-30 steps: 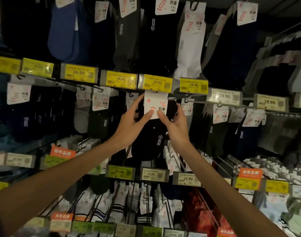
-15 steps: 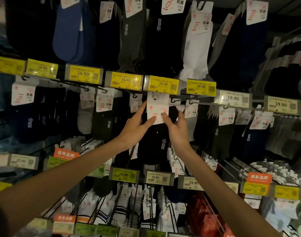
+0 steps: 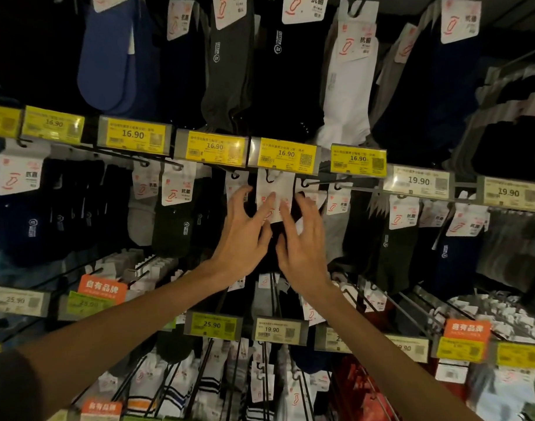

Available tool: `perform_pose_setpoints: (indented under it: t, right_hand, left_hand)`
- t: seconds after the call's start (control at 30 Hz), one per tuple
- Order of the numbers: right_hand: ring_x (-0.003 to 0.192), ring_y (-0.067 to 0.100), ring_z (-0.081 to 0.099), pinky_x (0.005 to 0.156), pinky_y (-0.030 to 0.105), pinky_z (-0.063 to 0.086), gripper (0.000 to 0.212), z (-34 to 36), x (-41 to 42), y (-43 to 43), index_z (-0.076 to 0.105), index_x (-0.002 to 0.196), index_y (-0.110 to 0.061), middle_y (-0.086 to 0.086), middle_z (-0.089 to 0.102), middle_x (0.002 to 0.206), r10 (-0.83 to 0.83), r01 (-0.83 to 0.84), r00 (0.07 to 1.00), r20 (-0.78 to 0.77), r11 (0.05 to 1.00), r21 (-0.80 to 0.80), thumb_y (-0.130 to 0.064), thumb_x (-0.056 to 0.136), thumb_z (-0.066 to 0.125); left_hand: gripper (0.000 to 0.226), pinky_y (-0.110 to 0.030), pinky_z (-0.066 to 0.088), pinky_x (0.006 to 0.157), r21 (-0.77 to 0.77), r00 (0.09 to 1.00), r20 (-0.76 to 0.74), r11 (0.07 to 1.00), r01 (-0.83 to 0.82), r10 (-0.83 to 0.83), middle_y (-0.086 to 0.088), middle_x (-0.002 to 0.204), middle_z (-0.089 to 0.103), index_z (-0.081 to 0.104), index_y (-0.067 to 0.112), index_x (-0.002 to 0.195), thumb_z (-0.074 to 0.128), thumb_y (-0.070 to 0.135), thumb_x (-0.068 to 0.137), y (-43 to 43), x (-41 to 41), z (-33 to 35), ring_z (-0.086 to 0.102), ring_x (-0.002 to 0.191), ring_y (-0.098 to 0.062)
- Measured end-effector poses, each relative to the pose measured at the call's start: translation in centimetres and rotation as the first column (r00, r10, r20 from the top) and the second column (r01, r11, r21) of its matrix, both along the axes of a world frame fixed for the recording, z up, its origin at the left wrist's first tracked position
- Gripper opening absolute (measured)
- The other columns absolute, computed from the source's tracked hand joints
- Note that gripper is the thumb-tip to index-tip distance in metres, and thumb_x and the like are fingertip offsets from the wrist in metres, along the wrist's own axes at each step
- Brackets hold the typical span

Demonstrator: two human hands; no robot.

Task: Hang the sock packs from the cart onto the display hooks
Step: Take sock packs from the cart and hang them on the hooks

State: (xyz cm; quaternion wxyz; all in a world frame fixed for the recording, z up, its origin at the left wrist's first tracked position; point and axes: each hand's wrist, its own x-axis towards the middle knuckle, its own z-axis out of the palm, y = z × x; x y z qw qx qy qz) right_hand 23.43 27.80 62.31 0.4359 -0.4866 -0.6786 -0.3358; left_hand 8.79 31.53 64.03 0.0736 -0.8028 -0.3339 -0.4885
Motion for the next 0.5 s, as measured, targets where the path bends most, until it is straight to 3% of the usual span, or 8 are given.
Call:
perform_pose_setpoints:
  t: [0.07, 0.23, 0.27, 0.33, 0.4, 0.43, 0.5]
  right_hand:
    - [0.146, 0.037, 0.021, 0.114, 0.054, 0.028, 0.06, -0.8, 0.2, 0.3, 0.04, 0.146, -0.002, 0.02, 0.028, 0.155, -0.025, 0.028, 0.992, 0.121, 0.999, -0.022, -0.005, 0.088, 0.056]
    - [0.151, 0.03, 0.005, 0.122, 0.048, 0.01, 0.061, -1.3, 0.5, 1.7, 0.026, 0.153, -0.007, 0.015, 0.015, 0.161, -0.118, 0.134, 0.978, 0.172, 0.987, -0.085, -0.024, 0.097, 0.045]
    - [0.151, 0.03, 0.006, 0.122, 0.047, 0.007, 0.06, -1.1, 0.6, 2.3, 0.026, 0.153, -0.008, 0.015, 0.016, 0.161, -0.139, 0.166, 0.973, 0.186, 0.977, -0.134, -0.031, 0.099, 0.04]
    - [0.145, 0.029, 0.026, 0.121, 0.046, 0.01, 0.059, -0.4, 0.9, 3.6, 0.037, 0.148, -0.01, 0.015, 0.036, 0.153, -0.158, 0.249, 0.953, 0.26, 0.897, -0.366, -0.044, 0.099, 0.034]
    - [0.127, 0.029, 0.048, 0.118, 0.046, 0.015, 0.049, 0.7, 1.0, 4.5, 0.052, 0.132, -0.014, 0.014, 0.059, 0.13, -0.132, 0.3, 0.946, 0.295, 0.699, -0.649, -0.045, 0.098, 0.038]
    - [0.12, 0.029, 0.052, 0.117, 0.046, 0.017, 0.042, 1.2, 0.9, 4.5, 0.057, 0.124, -0.014, 0.012, 0.063, 0.12, -0.122, 0.309, 0.945, 0.302, 0.631, -0.712, -0.043, 0.097, 0.041]
    - [0.111, 0.029, 0.056, 0.114, 0.044, 0.022, 0.034, 1.6, 0.6, 4.4, 0.063, 0.111, -0.013, 0.011, 0.065, 0.109, -0.128, 0.323, 0.937, 0.324, 0.67, -0.668, -0.037, 0.096, 0.045]
  left_hand:
    - [0.052, -0.046, 0.037, 0.111, 0.148, 0.998, -0.057, 0.988, -0.032, 0.041, -0.02, 0.148, 0.031, 0.043, 0.01, 0.145, 0.047, 0.014, 0.093, 0.2, 0.0, -0.3, 0.031, 0.137, -0.036]
    - [0.061, -0.052, 0.027, 0.116, 0.237, 0.927, -0.272, 0.952, -0.196, 0.259, -0.013, 0.156, 0.031, 0.034, 0.008, 0.15, 0.033, 0.024, 0.091, 1.0, 0.1, 0.0, 0.026, 0.146, -0.032]
    - [0.062, -0.052, 0.028, 0.116, 0.189, 0.909, -0.319, 0.958, -0.217, 0.269, -0.012, 0.158, 0.029, 0.029, 0.009, 0.152, 0.035, 0.025, 0.093, 1.2, 0.2, 0.2, 0.026, 0.146, -0.031]
    - [0.06, -0.051, 0.034, 0.112, -0.118, 0.885, -0.442, 0.968, -0.221, 0.148, -0.009, 0.158, 0.029, 0.025, 0.014, 0.154, 0.041, 0.026, 0.097, 2.0, 0.3, 1.2, 0.028, 0.144, -0.03]
    - [0.046, -0.047, 0.043, 0.103, -0.429, 0.807, -0.59, 0.851, -0.303, -0.01, -0.011, 0.145, 0.045, 0.042, 0.016, 0.143, 0.043, 0.029, 0.099, 2.8, 0.6, 3.2, 0.043, 0.13, -0.031]
    - [0.039, -0.043, 0.048, 0.096, -0.499, 0.764, -0.642, 0.791, -0.355, -0.062, -0.013, 0.134, 0.053, 0.05, 0.015, 0.135, 0.044, 0.03, 0.099, 3.0, 0.7, 4.2, 0.052, 0.117, -0.03]
    - [0.036, -0.035, 0.05, 0.086, -0.533, 0.709, -0.699, 0.729, -0.429, -0.093, -0.012, 0.119, 0.058, 0.054, 0.013, 0.129, 0.045, 0.028, 0.098, 3.3, 0.6, 5.6, 0.058, 0.102, -0.026]
